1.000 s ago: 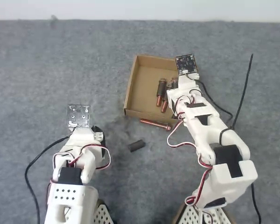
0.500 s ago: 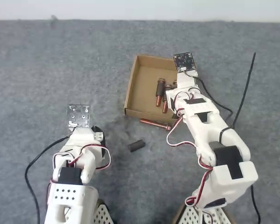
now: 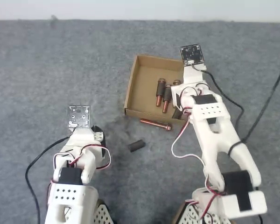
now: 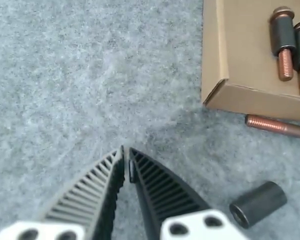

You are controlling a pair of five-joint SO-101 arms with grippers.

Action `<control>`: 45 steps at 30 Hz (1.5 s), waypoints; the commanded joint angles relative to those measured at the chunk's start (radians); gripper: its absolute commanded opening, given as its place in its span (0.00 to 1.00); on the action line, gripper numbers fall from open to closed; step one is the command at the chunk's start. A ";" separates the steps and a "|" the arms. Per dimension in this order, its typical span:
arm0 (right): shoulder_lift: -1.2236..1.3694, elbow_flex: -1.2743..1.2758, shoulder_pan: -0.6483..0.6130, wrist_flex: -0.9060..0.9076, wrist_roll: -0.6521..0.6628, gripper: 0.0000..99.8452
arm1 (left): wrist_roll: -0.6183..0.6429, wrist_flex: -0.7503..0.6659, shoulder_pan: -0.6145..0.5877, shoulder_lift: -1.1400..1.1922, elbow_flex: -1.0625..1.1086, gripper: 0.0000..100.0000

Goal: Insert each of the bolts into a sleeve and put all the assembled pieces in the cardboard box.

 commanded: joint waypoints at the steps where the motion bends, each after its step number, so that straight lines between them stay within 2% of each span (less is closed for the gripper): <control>1: -0.104 -0.049 -0.025 0.117 -0.002 0.01 | -0.005 -0.026 -0.005 -0.015 -0.012 0.01; 7: -0.163 -0.049 -0.102 0.355 0.000 0.01 | -0.005 -0.026 -0.005 -0.015 -0.012 0.01; 14: -0.265 -0.049 -0.229 0.544 0.000 0.01 | -0.005 -0.026 -0.005 -0.015 -0.012 0.01; 25: -0.380 -0.046 -0.444 0.670 0.011 0.01 | -0.005 -0.026 -0.005 -0.015 -0.010 0.01; 29: -0.409 0.005 -0.519 0.659 0.167 0.01 | -0.005 -0.026 -0.005 -0.015 -0.010 0.01; 38: -0.561 0.247 -0.621 0.464 0.425 0.02 | -0.005 -0.026 -0.005 -0.015 -0.010 0.01; 43: -0.573 0.264 -0.615 0.444 0.529 0.12 | -0.005 -0.026 -0.005 -0.015 -0.010 0.01; 45: -0.573 0.267 -0.619 0.443 0.557 0.13 | -0.005 -0.026 -0.005 -0.015 -0.010 0.01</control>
